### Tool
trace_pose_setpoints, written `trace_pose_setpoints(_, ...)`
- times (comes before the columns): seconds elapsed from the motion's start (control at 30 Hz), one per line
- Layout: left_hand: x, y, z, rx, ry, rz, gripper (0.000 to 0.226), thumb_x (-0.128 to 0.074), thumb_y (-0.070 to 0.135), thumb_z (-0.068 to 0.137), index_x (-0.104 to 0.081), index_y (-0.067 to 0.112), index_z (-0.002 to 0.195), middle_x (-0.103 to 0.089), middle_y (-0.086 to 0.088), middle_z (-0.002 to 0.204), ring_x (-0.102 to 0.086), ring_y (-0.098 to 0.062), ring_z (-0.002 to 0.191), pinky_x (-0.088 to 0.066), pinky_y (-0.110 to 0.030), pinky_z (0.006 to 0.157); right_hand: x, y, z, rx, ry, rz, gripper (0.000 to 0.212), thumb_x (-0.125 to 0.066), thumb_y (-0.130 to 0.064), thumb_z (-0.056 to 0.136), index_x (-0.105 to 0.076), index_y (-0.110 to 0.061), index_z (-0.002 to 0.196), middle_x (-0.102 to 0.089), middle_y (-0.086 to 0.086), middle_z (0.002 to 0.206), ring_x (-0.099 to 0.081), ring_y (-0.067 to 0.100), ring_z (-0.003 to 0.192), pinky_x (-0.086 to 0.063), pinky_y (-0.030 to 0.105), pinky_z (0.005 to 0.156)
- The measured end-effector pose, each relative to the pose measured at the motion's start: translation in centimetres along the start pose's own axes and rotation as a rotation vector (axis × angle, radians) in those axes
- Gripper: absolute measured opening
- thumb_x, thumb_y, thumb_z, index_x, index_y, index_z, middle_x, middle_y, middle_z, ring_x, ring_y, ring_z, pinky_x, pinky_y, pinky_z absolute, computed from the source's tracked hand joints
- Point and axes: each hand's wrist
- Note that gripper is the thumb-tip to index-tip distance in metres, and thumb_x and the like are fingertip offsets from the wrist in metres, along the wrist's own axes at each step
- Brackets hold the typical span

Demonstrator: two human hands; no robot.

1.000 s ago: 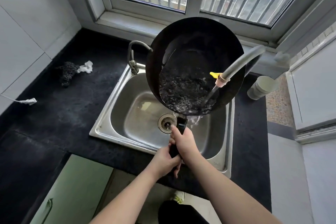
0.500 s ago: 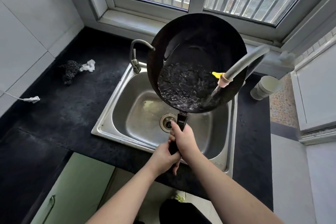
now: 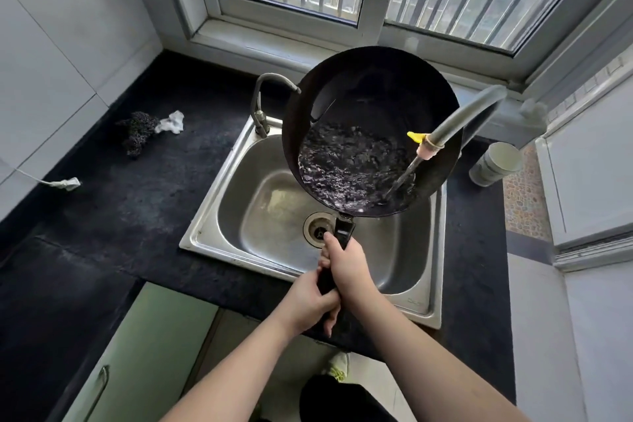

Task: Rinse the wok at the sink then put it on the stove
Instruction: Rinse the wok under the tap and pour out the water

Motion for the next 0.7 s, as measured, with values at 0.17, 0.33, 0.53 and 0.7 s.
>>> trace_pose_setpoints(0.17, 0.2, -0.3, -1.7, 0.039, -0.015, -0.080, 0.020, -0.049, 0.005, 0.078, -0.047, 0.005, 0.058, -0.050, -0.014, 0.047, -0.048, -0.022, 0.032, -0.041, -0.025, 0.041, -0.8, 0.4, -1.7, -0.025, 0.034, -0.041, 0.026, -0.050, -0.017, 0.097, -0.044, -0.015, 0.072, -0.043, -0.002, 0.057, -0.040, 0.011, 0.045, -0.041, 0.031, 0.054)
trace_pose_setpoints(0.33, 0.7, -0.4, -4.6, 0.091, -0.033, -0.111, 0.025, -0.050, 0.010, 0.078, -0.048, 0.007, 0.054, -0.047, -0.012, 0.042, -0.047, -0.021, 0.030, -0.038, -0.023, 0.041, -2.2, 1.6, -3.5, -0.068, 0.044, -0.035, 0.026, -0.048, -0.017, 0.098, -0.043, -0.015, 0.072, -0.041, -0.002, 0.058, -0.040, 0.009, 0.044, -0.043, 0.029, 0.051)
trace_pose_setpoints(0.53, 2.0, -0.2, -8.5, 0.161, 0.008, -0.123, 0.016, -0.050, 0.008, 0.075, -0.046, 0.004, 0.060, -0.045, -0.013, 0.047, -0.044, -0.020, 0.031, -0.039, -0.024, 0.041, -4.7, 2.9, -6.1, -0.166, 0.007, 0.126, 0.029, -0.045, -0.012, 0.099, -0.040, -0.015, 0.070, -0.038, -0.005, 0.051, -0.039, 0.005, 0.038, -0.041, 0.024, 0.044)
trace_pose_setpoints(0.7, 3.0, 0.7, -11.2, 0.228, 0.073, -0.103, 0.024, -0.043, -0.005, 0.085, -0.045, 0.002, 0.063, -0.047, -0.008, 0.044, -0.043, -0.018, 0.032, -0.040, -0.023, 0.038, -6.4, 3.4, -8.1, -0.300, -0.049, 0.363, 0.029, -0.047, -0.013, 0.099, -0.038, -0.016, 0.071, -0.039, -0.006, 0.049, -0.039, 0.005, 0.036, -0.039, 0.020, 0.041)
Point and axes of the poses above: each hand's wrist, its own z-axis towards the middle knuckle, its own x-axis out of the back of the hand, y = z × x
